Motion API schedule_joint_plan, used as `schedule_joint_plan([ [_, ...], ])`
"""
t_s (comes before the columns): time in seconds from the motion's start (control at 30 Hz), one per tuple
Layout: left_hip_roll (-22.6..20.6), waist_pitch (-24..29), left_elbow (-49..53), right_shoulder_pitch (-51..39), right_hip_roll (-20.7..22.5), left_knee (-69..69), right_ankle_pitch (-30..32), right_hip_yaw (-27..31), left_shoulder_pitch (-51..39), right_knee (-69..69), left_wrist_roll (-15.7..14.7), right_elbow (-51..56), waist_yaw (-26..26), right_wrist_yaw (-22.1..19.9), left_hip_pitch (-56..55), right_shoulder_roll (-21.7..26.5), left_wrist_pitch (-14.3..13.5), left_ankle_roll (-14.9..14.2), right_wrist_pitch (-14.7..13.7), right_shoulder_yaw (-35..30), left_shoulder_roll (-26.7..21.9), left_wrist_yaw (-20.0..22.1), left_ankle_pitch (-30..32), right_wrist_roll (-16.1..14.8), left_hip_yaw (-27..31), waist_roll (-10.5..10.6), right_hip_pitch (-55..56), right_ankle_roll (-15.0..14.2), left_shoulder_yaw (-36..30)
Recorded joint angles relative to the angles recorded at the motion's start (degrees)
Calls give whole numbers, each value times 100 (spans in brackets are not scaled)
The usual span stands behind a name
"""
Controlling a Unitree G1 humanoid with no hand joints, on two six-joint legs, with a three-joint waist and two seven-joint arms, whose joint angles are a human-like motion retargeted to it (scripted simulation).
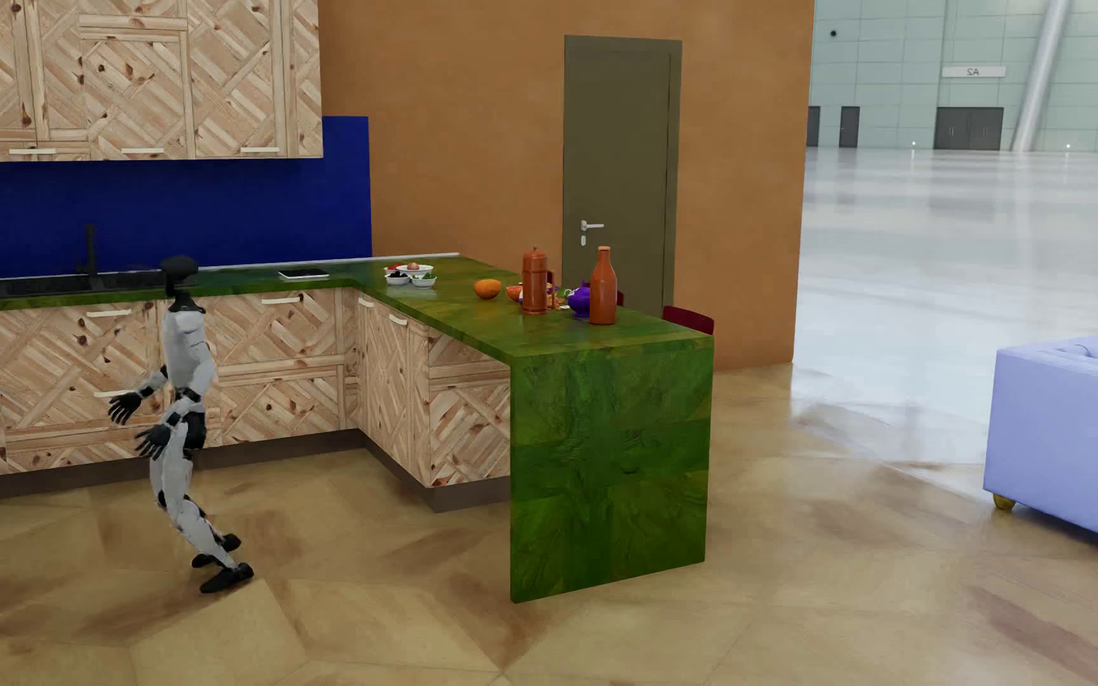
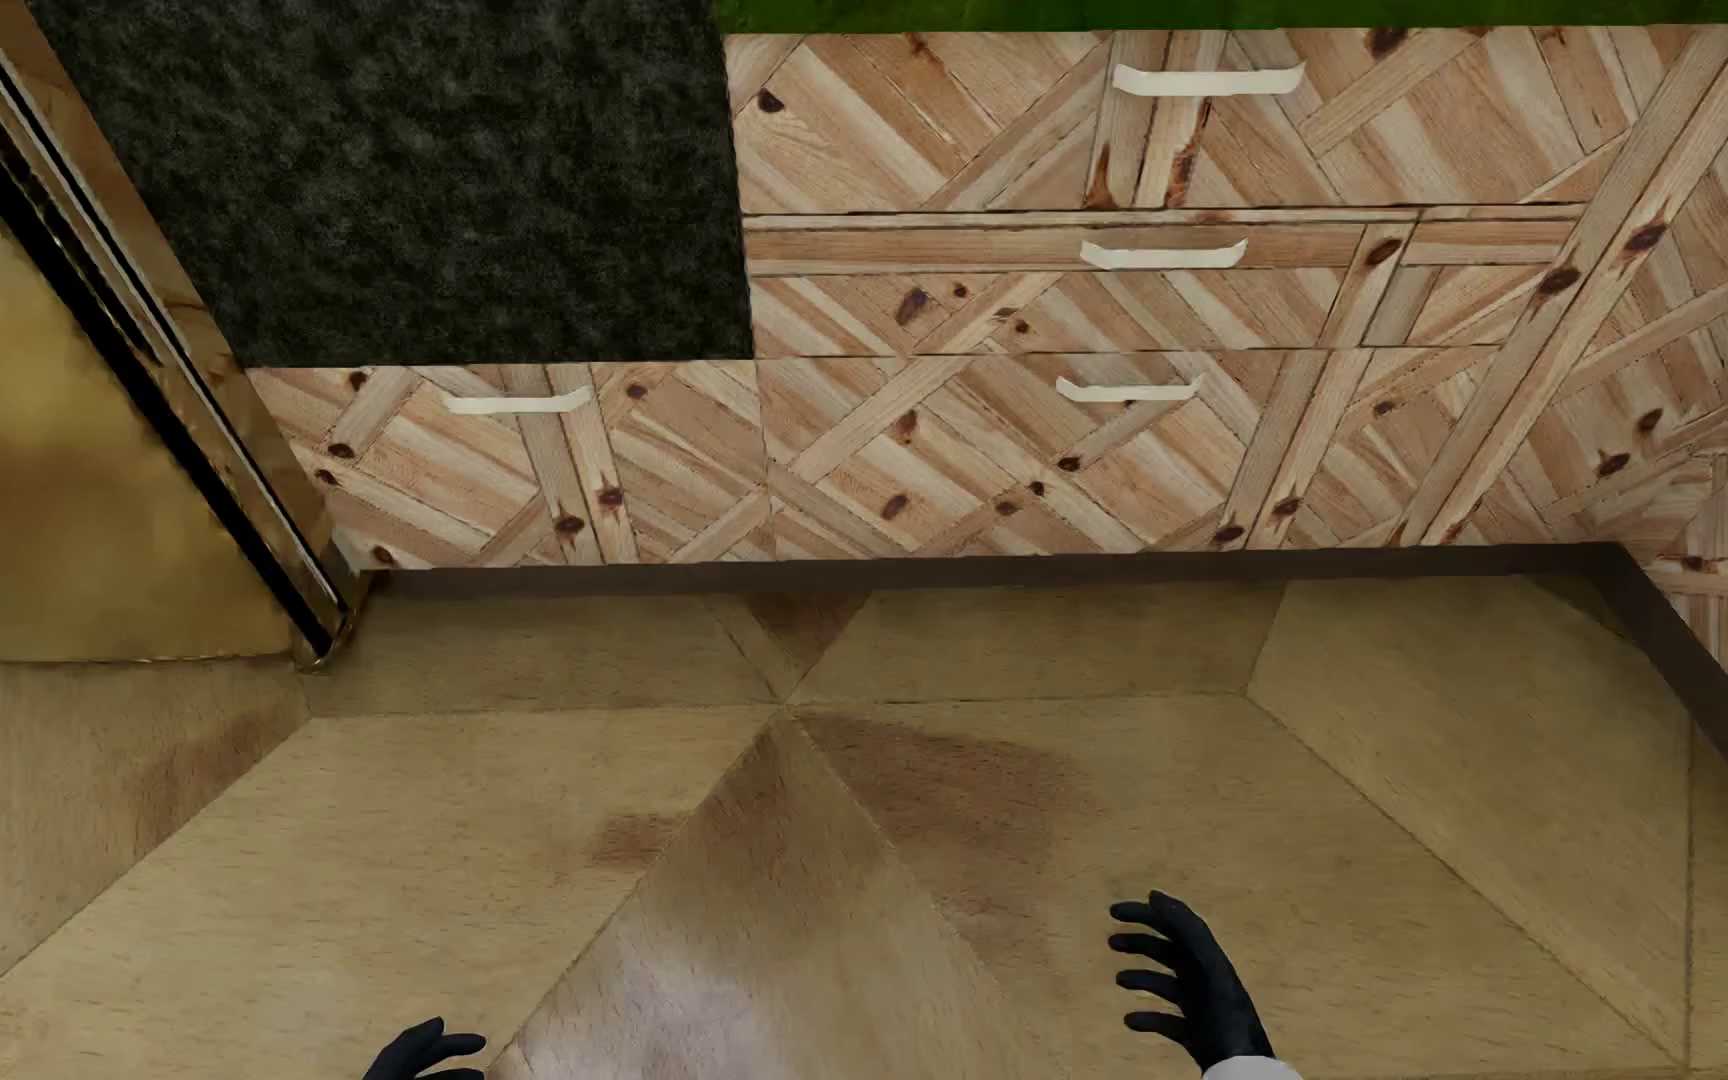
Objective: Turn around
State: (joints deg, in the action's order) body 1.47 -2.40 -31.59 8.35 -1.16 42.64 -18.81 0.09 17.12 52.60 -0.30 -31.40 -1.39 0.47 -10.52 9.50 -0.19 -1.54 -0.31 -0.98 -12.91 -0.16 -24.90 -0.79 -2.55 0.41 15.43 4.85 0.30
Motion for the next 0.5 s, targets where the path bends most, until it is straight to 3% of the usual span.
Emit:
schedule_joint_plan([
  [0.03,40,10,-93,-153,-178,451,-325,-121,-9,-63,-16,-149,-216,16,-229,-182,13,-332,42,-39,-54,-42,-19,-120,-372,-75,255,460,-74],
  [0.07,72,151,74,-14,-295,1306,-730,-275,-73,-254,-21,-167,-290,54,-586,-40,231,-601,64,-335,-13,-125,244,-250,-635,-199,482,1015,-129],
  [0.1,172,253,111,315,-218,2379,-955,-195,-335,-490,-11,-334,-271,27,-1256,44,556,-831,77,-419,160,-196,1185,-306,-655,-206,548,880,-281],
  [0.13,179,314,-113,534,-147,2916,-888,70,-495,-630,-16,-510,-273,-60,-1733,95,700,-1107,182,-465,357,-252,1743,-373,-442,-120,512,-210,-321],
  [0.17,180,331,-279,593,-31,2517,-815,254,-401,-778,-51,-594,-332,-233,-1892,-75,648,-1347,384,-384,305,-308,750,-488,54,-34,513,-918,-298],
  [0.2,301,371,-385,647,98,1505,-816,401,-327,-493,-88,-364,-529,-395,-1682,-250,543,-1325,598,-410,175,-318,-386,-635,352,-23,732,-936,-174],
  [0.23,332,486,-513,550,113,1247,-702,484,-334,-40,-134,-333,-791,-467,-1514,-319,416,-1064,705,-431,6,-252,-739,-757,241,-165,966,-746,-171],
  [0.27,310,546,-601,558,58,1155,-518,310,-433,403,-171,-356,-953,-394,-1430,-290,324,-395,729,-376,-9,-86,-727,-811,98,-323,1215,-157,-243],
  [0.3,295,568,-631,573,6,1102,-631,77,-634,735,-146,-345,-985,-232,-1370,-127,328,448,726,-408,80,128,-712,-772,-107,-515,1418,-98,-294],
  [0.33,345,632,-435,621,-51,1298,-891,-161,-793,801,-78,-339,-976,-79,-1375,-149,382,531,695,-206,197,339,-550,-669,-302,-715,1492,-142,-377],
  [0.37,423,639,-32,681,-156,1806,-1232,-382,-817,441,10,-416,-954,24,-1548,-95,420,-17,634,-257,294,510,-193,-510,-495,-923,1529,364,-553],
  [0.4,422,592,-120,788,-127,2620,-645,-271,-951,2,105,-753,-902,19,-2028,-1,336,-590,538,-391,422,602,478,-304,-301,-887,1411,-486,-628],
  [0.43,353,532,-298,855,37,2901,-516,-158,-1041,-147,168,-860,-765,-41,-2307,60,249,-1089,531,-438,549,646,800,-180,64,-680,1401,-632,-670],
  [0.47,311,446,-189,910,153,2182,-421,-44,-862,-320,200,-668,-793,-145,-2173,-166,184,-1352,570,-452,512,631,212,-159,344,-512,1370,-663,-567],
  [0.5,373,377,-205,905,274,1356,-355,80,-581,-454,217,-549,-975,-187,-1797,-226,58,-1226,566,-269,343,547,-457,-130,459,-311,1331,-702,-382],
])
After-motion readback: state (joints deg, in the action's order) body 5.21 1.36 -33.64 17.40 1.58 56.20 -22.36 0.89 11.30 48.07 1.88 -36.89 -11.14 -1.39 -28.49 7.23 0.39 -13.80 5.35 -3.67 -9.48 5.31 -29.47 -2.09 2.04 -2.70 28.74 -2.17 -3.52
